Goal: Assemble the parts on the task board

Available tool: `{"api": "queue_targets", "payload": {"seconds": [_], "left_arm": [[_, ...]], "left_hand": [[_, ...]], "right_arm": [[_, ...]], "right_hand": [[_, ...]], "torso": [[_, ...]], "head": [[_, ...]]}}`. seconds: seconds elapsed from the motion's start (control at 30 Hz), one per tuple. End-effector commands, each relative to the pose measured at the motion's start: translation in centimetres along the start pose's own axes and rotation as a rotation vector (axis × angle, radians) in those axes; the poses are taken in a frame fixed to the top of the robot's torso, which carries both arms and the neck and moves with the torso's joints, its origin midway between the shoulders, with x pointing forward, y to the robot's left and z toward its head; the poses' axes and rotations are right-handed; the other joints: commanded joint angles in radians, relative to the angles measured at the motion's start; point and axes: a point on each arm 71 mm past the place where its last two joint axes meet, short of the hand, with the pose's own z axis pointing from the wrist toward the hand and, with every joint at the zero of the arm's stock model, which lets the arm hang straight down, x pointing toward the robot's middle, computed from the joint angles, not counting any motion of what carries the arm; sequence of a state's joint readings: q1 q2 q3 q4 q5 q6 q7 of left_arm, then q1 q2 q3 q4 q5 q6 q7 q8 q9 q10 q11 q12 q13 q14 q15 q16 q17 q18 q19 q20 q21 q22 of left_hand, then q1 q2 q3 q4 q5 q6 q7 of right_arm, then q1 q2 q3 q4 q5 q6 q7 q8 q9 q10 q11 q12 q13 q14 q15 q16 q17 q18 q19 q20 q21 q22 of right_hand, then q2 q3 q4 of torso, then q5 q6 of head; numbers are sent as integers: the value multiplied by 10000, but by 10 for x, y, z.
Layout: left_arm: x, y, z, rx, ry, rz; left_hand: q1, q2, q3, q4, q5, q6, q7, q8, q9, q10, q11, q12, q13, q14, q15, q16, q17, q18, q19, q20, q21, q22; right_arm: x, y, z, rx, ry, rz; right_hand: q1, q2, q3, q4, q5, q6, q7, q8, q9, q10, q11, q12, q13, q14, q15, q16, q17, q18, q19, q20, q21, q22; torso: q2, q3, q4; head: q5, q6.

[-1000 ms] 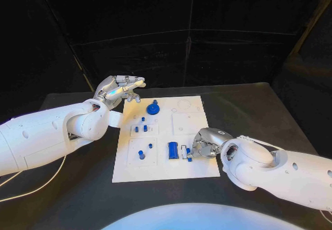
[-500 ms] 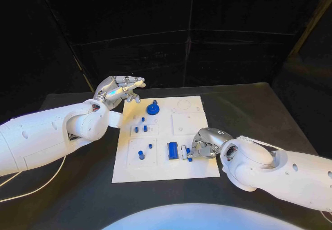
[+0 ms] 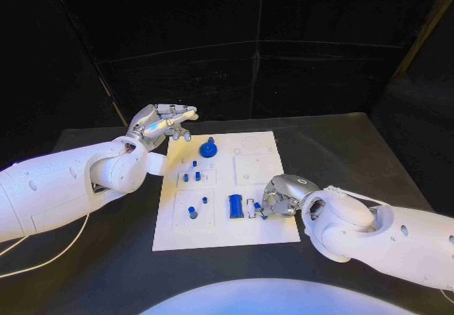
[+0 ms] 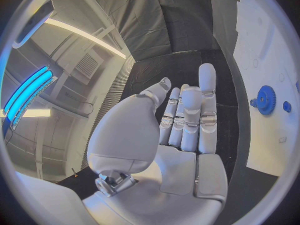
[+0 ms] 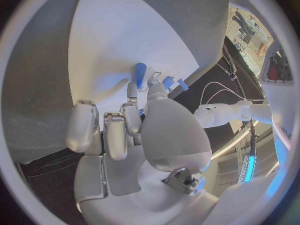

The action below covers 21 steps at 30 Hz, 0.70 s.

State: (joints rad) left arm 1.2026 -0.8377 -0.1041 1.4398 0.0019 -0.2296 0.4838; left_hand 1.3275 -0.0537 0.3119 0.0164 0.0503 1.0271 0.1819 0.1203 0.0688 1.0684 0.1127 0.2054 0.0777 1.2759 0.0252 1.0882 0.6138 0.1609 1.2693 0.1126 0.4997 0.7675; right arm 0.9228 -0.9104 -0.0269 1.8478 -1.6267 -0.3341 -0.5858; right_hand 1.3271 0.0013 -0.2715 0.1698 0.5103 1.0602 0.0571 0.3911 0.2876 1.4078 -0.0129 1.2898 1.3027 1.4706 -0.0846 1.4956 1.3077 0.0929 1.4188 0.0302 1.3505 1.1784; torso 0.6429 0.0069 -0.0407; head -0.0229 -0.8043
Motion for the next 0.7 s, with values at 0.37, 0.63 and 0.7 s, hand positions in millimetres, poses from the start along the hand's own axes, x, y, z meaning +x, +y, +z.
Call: {"api": "queue_targets", "payload": {"seconds": [0.37, 0.63, 0.7], "left_arm": [[2, -1, 1, 16, 150, -88], [2, 0, 1, -10, 168, -97], [2, 0, 1, -17, 176, -101]], "left_hand": [[53, -14, -46, -39, -10, -113, 3, 29, -4, -85, -3, 57, -16, -79, -20, 69, -12, 197, 22, 65, -50, -16], [45, -18, -53, -36, -10, -124, 7, 26, -6, -95, 0, 60, -17, -85, -17, 65, -26, 196, 21, 67, -51, -18], [45, -18, -53, -36, -10, -124, 7, 26, -6, -95, 0, 60, -17, -85, -17, 65, -26, 196, 21, 67, -51, -18]], "right_arm": [[-3, 2, 0, -263, -351, -758], [0, 1, 3, -315, -36, -1571], [1, 0, 4, -308, 23, -1678]], "right_hand": [[344, -245, 16, 3, -146, -635, 230, -230, -81, -407, 131, -414, -344, 655, 146, -126, 762, -89, -192, 63, -211, -224], [1132, -282, 268, -362, -1000, -917, 415, -464, -179, -741, 295, -755, -643, 644, 295, -141, 787, -41, -331, 217, -386, -454], [1180, -276, 294, -384, -1097, -911, 422, -474, -183, -755, 304, -766, -656, 643, 306, -144, 786, -37, -341, 230, -400, -471]], "torso": [[1, -6, 12], [2, -16, 10], [-2, -17, 6]], "head": [[15, 45], [-2, 52], [-1, 47]]}}
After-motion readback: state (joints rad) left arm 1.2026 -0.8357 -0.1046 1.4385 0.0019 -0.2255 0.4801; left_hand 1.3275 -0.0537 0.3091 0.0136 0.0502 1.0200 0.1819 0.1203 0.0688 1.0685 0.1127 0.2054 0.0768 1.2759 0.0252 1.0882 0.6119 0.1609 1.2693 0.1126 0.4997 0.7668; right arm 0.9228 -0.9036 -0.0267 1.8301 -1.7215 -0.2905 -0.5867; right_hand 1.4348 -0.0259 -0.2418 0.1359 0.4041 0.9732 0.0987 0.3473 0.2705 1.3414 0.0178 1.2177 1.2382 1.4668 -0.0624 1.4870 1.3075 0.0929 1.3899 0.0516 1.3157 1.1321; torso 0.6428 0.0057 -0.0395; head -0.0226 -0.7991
